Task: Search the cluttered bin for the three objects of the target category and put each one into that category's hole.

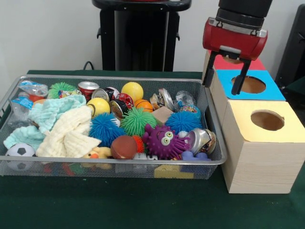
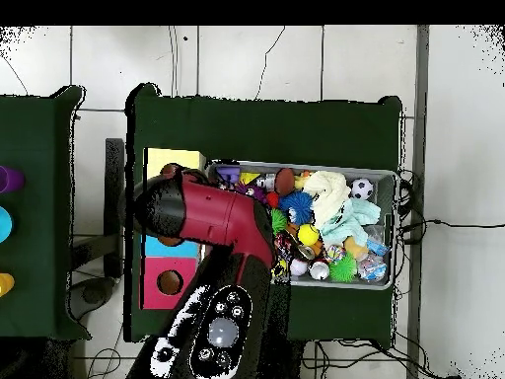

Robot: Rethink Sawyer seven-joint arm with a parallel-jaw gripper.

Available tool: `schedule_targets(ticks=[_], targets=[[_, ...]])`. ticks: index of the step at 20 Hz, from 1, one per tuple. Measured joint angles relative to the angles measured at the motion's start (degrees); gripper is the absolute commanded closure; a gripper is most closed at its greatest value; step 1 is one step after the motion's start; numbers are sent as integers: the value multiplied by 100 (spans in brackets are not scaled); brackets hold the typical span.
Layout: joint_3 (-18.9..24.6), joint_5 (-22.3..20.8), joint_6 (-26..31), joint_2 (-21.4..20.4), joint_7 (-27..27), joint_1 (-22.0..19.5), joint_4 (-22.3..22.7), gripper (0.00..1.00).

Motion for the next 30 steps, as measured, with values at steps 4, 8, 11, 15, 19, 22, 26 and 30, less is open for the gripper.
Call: schedule_targets(ticks=[4, 8, 11, 15, 19, 22, 26, 30], targets=[[27, -119, -1, -96, 0, -30, 24, 0], [65, -227, -1, -194, 0, -103, 53, 0], [92, -323, -1, -245, 0, -191, 59, 0], [124, -447, -1, -261, 0, -316, 60, 0], [184, -593, -1, -284, 0, -480, 62, 0], [252, -707, -1, -317, 0, -613, 69, 0], [365, -878, -1, -383, 0, -826, 92, 0], [469, -1061, -1, -463, 0, -1032, 116, 0]])
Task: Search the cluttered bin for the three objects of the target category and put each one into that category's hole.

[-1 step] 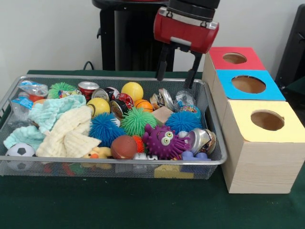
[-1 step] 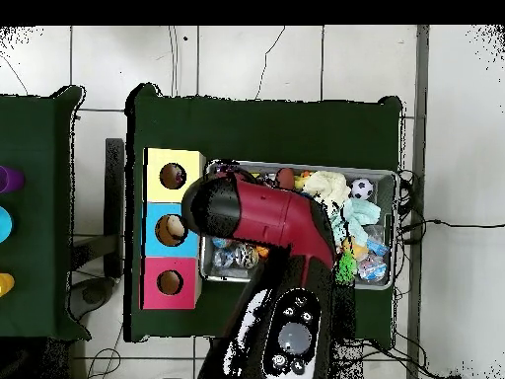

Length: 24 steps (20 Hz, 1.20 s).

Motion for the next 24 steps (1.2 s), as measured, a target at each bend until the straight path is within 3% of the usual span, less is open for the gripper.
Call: schedule_targets(ticks=[24], targets=[[959, -901, -1, -363, 0, -962, 172, 0]])
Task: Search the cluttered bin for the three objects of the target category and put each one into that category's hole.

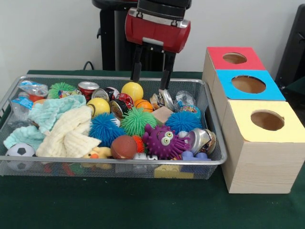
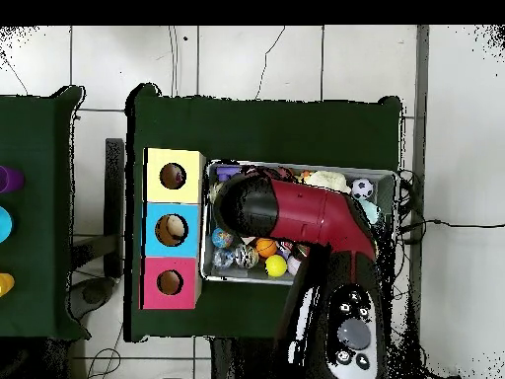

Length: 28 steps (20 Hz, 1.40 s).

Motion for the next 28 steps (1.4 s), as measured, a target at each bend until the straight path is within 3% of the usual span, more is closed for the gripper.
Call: schedule_targets(ticks=[18, 28], targets=[[759, -708, -24, -222, 0, -963, 70, 0], [1120, -899, -104, -446, 0, -1565, 460, 0]])
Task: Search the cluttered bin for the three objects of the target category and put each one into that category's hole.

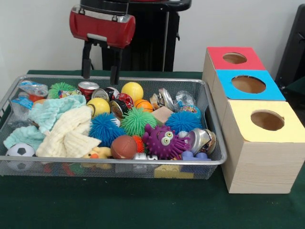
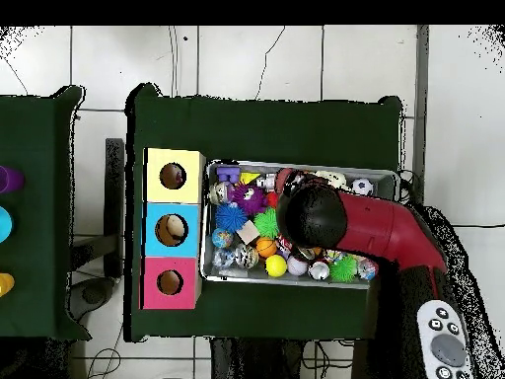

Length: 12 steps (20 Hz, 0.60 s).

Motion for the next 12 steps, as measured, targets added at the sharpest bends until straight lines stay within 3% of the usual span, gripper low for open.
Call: schedule_targets(ticks=[12], targets=[[279, -483, -436, -38, 0, -285, 428, 0]])
